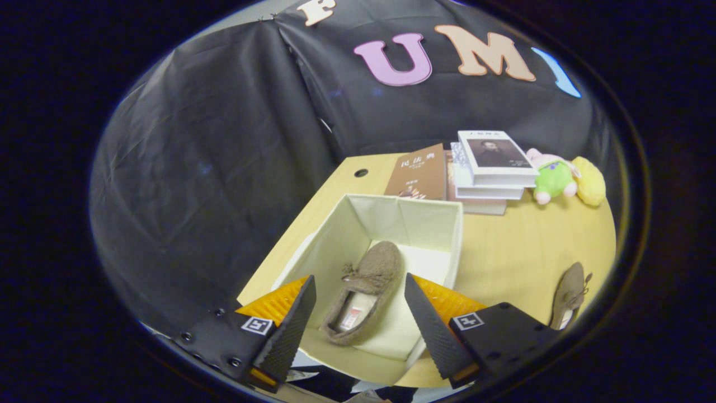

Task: Open the storage box then place both shoes into the box .Put the left shoe in first, then the right shoe, with the right side of both shoes facing outward in a uniform manner.

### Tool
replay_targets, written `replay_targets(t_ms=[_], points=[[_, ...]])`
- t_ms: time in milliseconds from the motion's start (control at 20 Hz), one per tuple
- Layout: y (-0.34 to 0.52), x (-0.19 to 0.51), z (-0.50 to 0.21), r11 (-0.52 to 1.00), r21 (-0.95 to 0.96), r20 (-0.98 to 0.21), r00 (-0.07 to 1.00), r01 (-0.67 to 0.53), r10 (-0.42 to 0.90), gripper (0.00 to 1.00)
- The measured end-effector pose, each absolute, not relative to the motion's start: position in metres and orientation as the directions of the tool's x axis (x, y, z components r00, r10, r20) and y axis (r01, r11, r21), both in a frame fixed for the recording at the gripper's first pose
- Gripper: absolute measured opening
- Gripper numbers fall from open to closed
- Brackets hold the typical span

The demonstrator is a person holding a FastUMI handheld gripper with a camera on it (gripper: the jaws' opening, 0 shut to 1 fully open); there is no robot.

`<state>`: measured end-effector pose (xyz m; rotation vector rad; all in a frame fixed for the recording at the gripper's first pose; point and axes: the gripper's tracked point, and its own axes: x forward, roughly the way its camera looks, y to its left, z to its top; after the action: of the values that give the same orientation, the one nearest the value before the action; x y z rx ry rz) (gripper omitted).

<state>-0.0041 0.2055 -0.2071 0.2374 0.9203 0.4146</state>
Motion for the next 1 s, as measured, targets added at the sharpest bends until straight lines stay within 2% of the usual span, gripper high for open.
replay_targets(t_ms=[450,700,1000], points=[[0.079,0.001,-0.203,0.964,0.198,-0.712,0.650,-0.177,0.265,1.00],[0.006,-0.006,-0.208,0.986,0.069,-0.721,0.675,-0.153,0.155,1.00],[-0.066,-0.012,-0.223,0.996,0.016,-0.730,0.680,-0.087,0.071,1.00]])
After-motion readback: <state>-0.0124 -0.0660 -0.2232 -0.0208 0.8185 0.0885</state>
